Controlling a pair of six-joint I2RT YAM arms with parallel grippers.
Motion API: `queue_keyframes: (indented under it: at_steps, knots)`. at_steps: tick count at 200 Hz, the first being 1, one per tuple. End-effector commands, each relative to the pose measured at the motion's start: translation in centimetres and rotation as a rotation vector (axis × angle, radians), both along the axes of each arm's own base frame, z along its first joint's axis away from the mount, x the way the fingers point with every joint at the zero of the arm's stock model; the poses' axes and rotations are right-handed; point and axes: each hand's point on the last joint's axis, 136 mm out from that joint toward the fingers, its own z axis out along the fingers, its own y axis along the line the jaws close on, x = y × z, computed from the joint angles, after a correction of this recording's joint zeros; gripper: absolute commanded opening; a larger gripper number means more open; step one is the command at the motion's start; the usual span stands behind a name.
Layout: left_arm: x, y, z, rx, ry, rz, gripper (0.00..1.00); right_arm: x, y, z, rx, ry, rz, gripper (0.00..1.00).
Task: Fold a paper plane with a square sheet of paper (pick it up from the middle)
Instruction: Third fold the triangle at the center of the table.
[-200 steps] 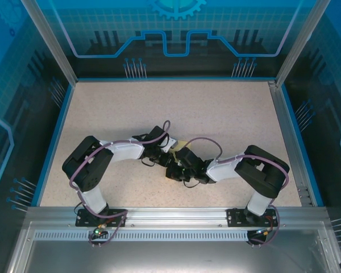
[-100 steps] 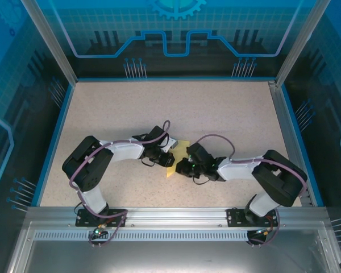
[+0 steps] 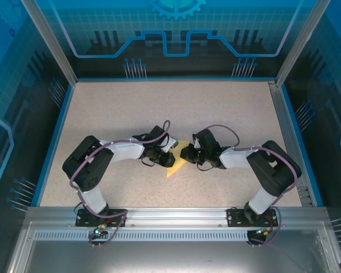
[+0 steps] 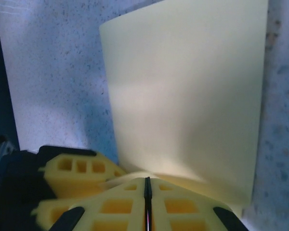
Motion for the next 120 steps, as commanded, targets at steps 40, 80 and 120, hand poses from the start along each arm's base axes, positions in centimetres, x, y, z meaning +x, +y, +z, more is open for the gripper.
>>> queue_keyframes:
  at_steps: [40, 80, 120]
  knots:
    - [-0.1, 0.1, 0.6, 0.007, 0.034, 0.056, 0.5, -1.1, -1.9, -3.6, -0.109, 0.074, 0.022, 0.09]
    - [0.4, 2.7, 3.3, 0.066, -0.017, 0.217, 0.61, -0.6, -1.6, -2.7, -0.103, 0.06, 0.032, 0.09]
    - [-1.3, 3.3, 5.8, -0.052, 0.028, 0.371, 0.53, -0.1, -1.3, -1.9, -0.087, 0.048, 0.024, 0.1]
